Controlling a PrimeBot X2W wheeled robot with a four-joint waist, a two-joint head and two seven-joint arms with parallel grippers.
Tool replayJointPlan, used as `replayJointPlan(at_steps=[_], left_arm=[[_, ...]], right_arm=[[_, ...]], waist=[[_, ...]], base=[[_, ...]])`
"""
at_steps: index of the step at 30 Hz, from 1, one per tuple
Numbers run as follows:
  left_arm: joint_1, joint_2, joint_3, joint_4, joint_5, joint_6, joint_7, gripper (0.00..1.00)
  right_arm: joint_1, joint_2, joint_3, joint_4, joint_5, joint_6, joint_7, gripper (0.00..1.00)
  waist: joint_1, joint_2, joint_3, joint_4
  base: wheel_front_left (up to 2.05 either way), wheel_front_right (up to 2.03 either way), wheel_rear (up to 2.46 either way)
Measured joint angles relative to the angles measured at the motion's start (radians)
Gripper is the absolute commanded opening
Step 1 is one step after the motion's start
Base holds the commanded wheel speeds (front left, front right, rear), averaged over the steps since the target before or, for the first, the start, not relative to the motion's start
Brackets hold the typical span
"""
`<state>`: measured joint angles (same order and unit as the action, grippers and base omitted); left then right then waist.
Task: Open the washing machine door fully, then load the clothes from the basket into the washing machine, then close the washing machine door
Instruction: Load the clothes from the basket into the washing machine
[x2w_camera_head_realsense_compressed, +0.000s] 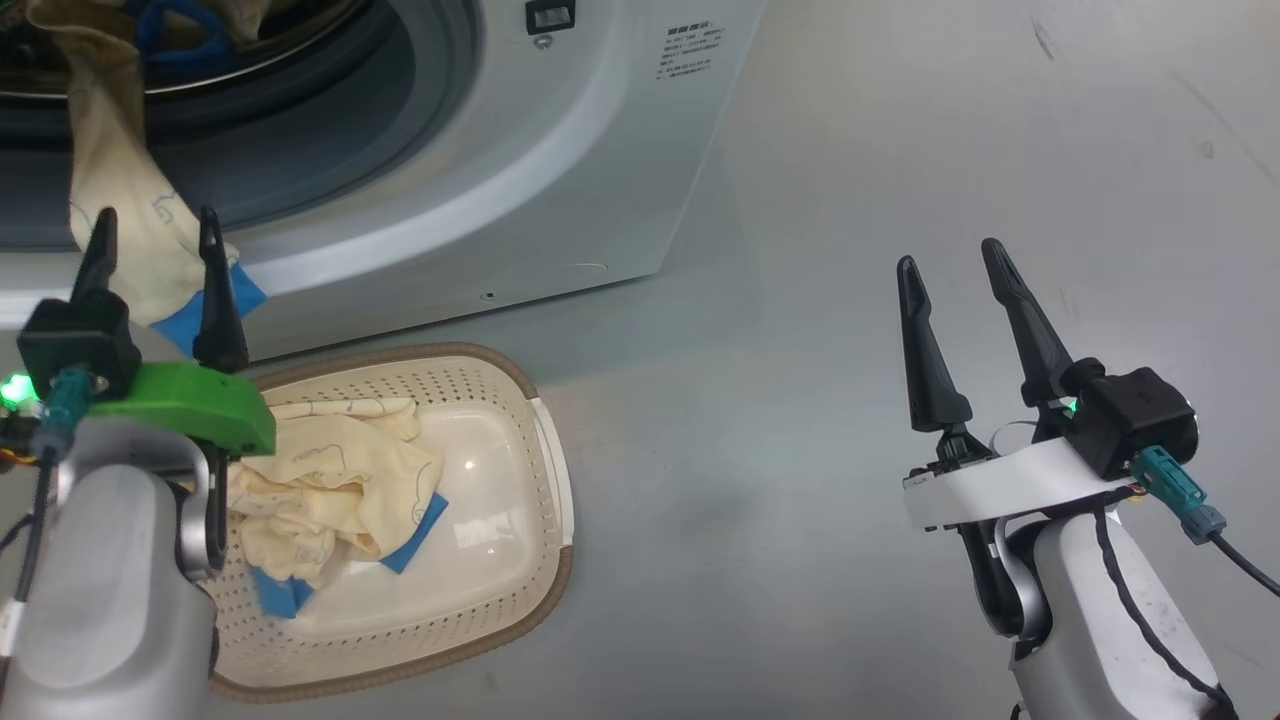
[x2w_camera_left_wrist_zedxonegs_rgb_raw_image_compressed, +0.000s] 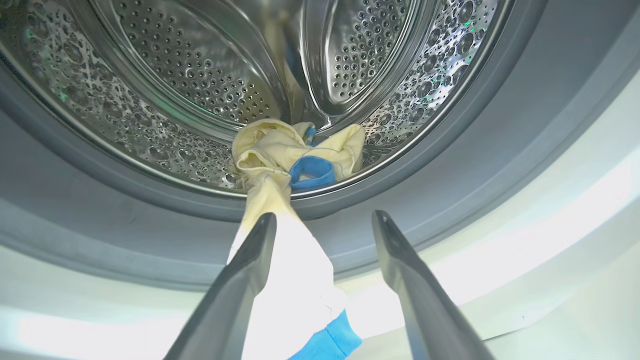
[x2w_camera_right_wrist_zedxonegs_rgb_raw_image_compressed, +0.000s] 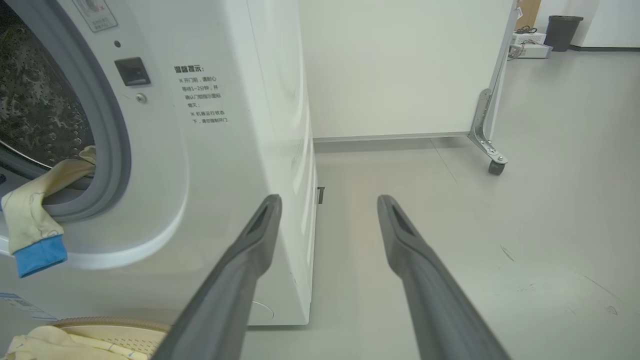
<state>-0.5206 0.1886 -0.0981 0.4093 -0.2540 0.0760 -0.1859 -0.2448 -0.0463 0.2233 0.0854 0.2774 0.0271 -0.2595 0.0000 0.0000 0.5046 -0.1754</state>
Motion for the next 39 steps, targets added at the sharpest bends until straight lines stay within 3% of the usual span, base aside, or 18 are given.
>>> replayJointPlan(at_steps=[17, 39], left_arm=[[0.281, -0.103, -0.035, -0.095, 0.001, 0.025, -0.045, 1.00], [0.375, -0.101, -0.027, -0.211, 0.036, 0.033, -0.053, 1.00]], right_arm=[[0.091, -0.016, -0.036, 0.026, -0.042, 0.006, 0.000, 1.00], [0.136, -0.014, -0.029, 0.031, -0.053, 0.024, 0.000, 1.00]], waist=[[0.0000, 0.0000, -0.116, 0.080], [0.0000, 0.0000, -0.159, 0.088]], base=[[0.00, 0.00, 0.00], [0.00, 0.00, 0.00]])
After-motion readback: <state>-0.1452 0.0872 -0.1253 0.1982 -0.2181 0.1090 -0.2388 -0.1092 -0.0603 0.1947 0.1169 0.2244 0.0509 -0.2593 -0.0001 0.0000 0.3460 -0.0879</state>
